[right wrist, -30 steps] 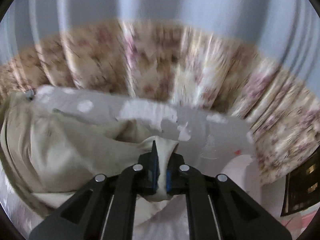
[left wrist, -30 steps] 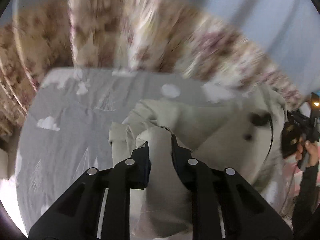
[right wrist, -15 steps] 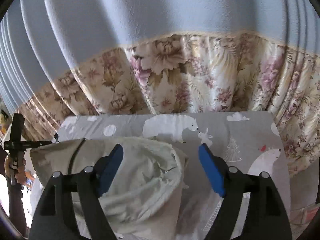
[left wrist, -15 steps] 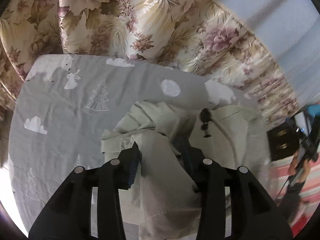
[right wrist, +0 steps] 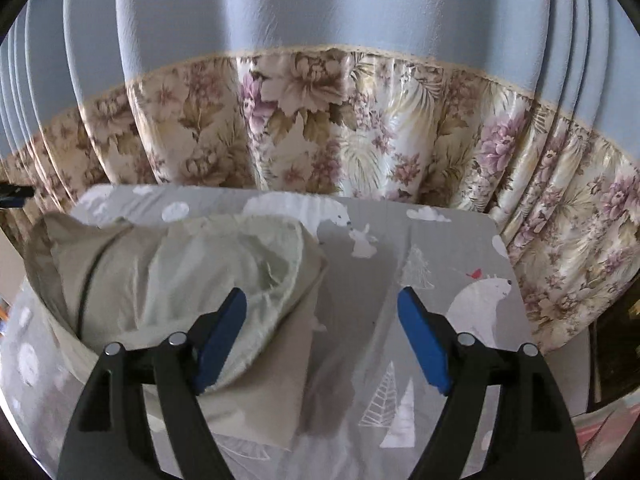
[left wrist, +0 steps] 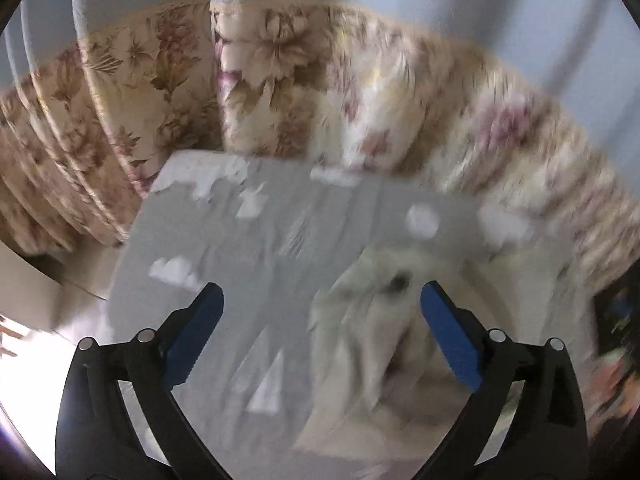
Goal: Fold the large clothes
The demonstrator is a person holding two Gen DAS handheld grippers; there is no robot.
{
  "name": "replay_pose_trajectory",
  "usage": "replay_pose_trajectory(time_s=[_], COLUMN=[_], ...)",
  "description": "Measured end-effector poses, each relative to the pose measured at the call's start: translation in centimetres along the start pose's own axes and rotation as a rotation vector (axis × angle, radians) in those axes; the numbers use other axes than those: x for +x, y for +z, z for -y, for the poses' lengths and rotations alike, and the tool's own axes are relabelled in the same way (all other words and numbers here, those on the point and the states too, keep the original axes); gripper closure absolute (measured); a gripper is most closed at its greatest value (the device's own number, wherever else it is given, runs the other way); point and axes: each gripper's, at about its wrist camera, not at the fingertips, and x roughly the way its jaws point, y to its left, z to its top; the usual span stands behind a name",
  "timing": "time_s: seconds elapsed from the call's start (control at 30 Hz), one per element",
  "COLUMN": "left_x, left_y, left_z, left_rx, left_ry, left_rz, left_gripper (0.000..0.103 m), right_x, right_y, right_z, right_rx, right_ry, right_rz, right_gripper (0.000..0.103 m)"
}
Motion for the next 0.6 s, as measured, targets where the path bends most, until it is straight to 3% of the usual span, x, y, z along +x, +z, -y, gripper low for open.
replay_pose_trajectory(time_s=[0.1, 0.27, 0.4, 0.53, 0.57, 0.6], left_x=[-0.1, 0.3, 1.5, 3.2, 3.7, 4.6], left_y=[-4.9, -11.4, -12.5, -10.1, -9.5, -8.5], left_z=[0.6, 1.0, 3.7, 5.9, 6.1, 6.4], left_rx=[0.089, 0.163, 0.223, 0.193, 0.173, 0.147], left_ry=[0.02, -0.019, -0.067, -0.087, -0.101, -0.117], left_rz=[0.024, 0.049, 0.041, 0.048, 0.045, 0.032], left_gripper=[0.005, 0.005, 0.005, 0.005, 0.005, 0.005], right_x=[0.4, 1.9, 3.9, 6.9, 7.4, 7.9], right_y=[-1.4, -2.5, -2.2, -1.8, -1.8, -1.8], right_z=[-0.2, -1.2, -2.9, -4.0, -3.7, -3.7], right_rx=[-0.03, -0.044, -0.072, -0.111, -0.102, -0.096], right_ry=[-0.015, 0.052, 0.084, 0.007, 0.014, 0.025], right_rz=[-0.015, -0.056, -0.096, -0.142, -0.147, -0.151], right_gripper=[0.024, 0.024, 0.024, 0.025, 0.038, 0.063])
